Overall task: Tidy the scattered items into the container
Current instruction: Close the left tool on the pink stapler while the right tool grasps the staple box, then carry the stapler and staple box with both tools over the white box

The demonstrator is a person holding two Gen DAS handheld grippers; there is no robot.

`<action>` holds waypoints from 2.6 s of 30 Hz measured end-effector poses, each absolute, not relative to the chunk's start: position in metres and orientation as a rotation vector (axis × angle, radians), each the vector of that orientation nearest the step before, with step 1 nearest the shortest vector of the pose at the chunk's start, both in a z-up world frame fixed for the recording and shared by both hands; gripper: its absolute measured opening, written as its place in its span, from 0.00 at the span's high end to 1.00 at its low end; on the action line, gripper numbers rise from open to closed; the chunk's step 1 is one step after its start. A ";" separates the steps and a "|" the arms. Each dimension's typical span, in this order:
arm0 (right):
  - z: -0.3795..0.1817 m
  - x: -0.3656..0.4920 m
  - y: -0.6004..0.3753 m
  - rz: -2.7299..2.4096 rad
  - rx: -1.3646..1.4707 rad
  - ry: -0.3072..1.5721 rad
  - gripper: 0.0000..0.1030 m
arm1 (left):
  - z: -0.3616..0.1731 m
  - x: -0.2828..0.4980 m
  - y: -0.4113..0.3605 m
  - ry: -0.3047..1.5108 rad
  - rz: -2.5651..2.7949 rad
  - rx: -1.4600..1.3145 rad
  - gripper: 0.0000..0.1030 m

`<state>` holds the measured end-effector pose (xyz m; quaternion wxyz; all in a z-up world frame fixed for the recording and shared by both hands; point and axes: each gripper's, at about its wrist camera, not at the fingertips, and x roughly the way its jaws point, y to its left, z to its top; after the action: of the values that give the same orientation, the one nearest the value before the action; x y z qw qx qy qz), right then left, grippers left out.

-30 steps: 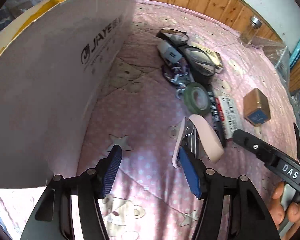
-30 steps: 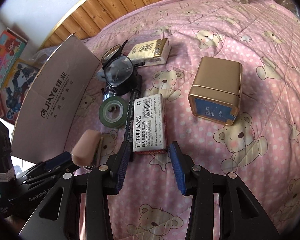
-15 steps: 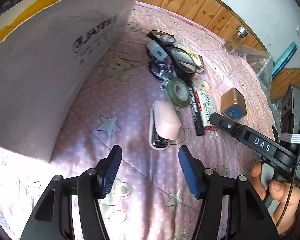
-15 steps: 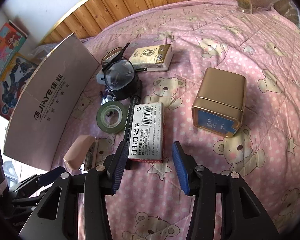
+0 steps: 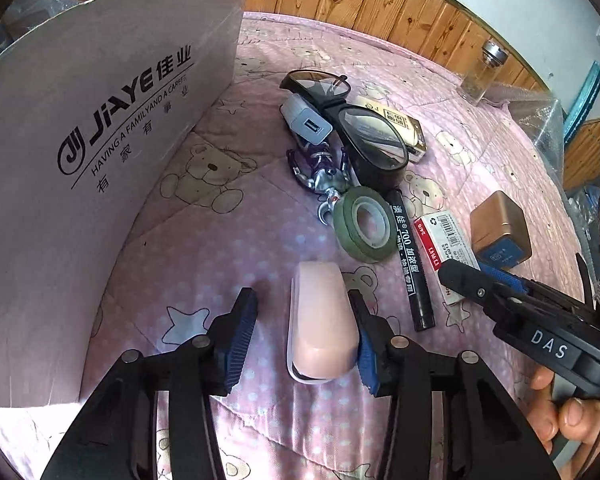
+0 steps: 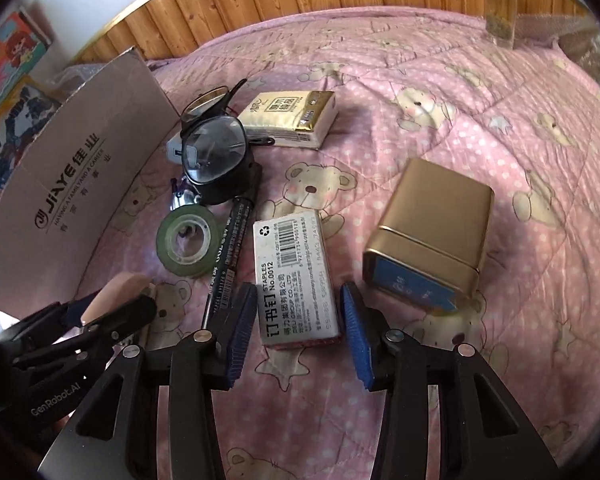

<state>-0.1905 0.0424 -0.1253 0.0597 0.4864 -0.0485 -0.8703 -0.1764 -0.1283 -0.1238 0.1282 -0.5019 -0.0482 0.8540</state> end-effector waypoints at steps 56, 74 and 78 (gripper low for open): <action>-0.050 -0.050 -0.031 -2.641 1.295 -0.221 0.62 | -0.025 -0.063 -0.180 -0.211 2.526 -1.211 0.74; -0.004 -0.027 -0.099 -2.585 1.126 -0.050 0.62 | 0.018 -0.038 -0.225 -0.204 2.676 -1.110 0.74; 0.005 -0.027 -0.107 -2.578 1.097 -0.032 0.62 | 0.027 -0.033 -0.230 -0.209 2.697 -1.082 0.74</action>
<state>-0.0267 -0.1065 0.0052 0.1690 0.3859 -0.0112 -0.9069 -0.0329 -0.2302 0.0273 0.1139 -0.3691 -0.0714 0.9196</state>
